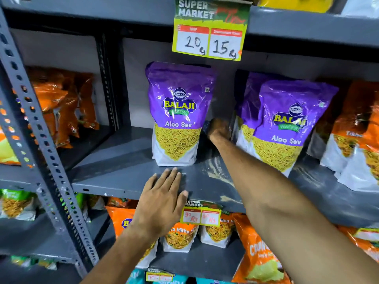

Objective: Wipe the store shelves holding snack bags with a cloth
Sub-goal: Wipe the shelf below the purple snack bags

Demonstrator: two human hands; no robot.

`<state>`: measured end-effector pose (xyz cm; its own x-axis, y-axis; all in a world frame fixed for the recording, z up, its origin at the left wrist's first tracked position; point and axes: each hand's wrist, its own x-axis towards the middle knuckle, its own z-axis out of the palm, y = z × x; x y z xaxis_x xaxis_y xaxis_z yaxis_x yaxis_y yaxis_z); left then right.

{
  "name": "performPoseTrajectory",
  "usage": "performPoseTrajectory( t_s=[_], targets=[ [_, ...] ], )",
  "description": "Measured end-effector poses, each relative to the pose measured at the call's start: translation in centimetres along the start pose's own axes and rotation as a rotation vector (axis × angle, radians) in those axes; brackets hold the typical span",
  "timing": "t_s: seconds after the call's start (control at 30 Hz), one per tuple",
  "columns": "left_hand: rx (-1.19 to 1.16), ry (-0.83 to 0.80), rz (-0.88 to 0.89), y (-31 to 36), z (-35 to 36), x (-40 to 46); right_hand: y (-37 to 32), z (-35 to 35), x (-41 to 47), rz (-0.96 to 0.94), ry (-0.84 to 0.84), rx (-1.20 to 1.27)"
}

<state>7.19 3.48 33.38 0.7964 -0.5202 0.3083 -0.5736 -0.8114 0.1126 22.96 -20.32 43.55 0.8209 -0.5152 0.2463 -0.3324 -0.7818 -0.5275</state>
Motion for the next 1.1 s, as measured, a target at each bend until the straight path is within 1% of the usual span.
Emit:
performPoseTrajectory(
  t_s=[0.03, 0.1, 0.2, 0.27, 0.33, 0.37, 0.4, 0.5, 0.53, 0.57, 0.63, 0.8, 0.9, 0.97, 1.1],
  targets=[
    [0.003, -0.001, -0.002, 0.0, 0.1, 0.0, -0.2, 0.3, 0.5, -0.036, -0.027, -0.015],
    [0.001, 0.005, -0.006, 0.0, 0.1, 0.0, -0.3, 1.3, 1.8, -0.048, -0.082, -0.066],
    [0.005, -0.008, -0.005, 0.0, 0.0, 0.0, 0.5, 3.7, 3.9, -0.053, -0.258, -0.156],
    [0.008, -0.009, -0.003, 0.1, -0.2, 0.0, 1.8, 6.0, 5.7, -0.043, -0.341, -0.198],
    [0.012, -0.006, -0.004, 0.1, -0.2, 0.0, 3.5, 8.5, 8.0, -0.052, -0.374, -0.209],
    [0.008, -0.007, -0.004, 0.1, -0.3, -0.1, 3.8, 8.9, 7.9, -0.063, -0.364, -0.257],
    [0.006, -0.013, -0.005, 0.2, -0.3, -0.1, 3.7, 8.2, 6.7, -0.057, -0.374, -0.267],
    [0.005, -0.026, -0.007, 0.2, -0.4, -0.2, 3.5, 7.1, 4.5, -0.052, -0.337, -0.311],
    [0.002, -0.026, -0.006, 0.2, -0.5, -0.2, 2.9, 5.6, 2.4, -0.075, -0.327, -0.326],
    [0.002, -0.03, -0.005, 0.2, -0.4, -0.2, 2.4, 4.7, 0.9, -0.093, -0.307, -0.327],
    [0.001, -0.038, -0.005, 0.2, -0.4, -0.2, 3.3, 5.6, 1.2, -0.12, -0.309, -0.285],
    [-0.019, -0.044, -0.01, 0.3, -0.6, -0.3, 2.1, 2.1, -4.3, -0.153, -0.326, -0.33],
    [-0.007, -0.058, -0.009, 0.4, -0.9, -0.4, 2.5, 1.7, -5.5, -0.096, -0.34, -0.326],
    [-0.013, -0.06, -0.009, 0.4, -0.9, -0.4, 2.6, 1.7, -6.2, -0.061, -0.338, -0.282],
    [-0.018, -0.068, -0.007, 0.4, -0.8, -0.3, 2.7, 1.6, -7.7, -0.04, -0.324, -0.252]
  ],
)
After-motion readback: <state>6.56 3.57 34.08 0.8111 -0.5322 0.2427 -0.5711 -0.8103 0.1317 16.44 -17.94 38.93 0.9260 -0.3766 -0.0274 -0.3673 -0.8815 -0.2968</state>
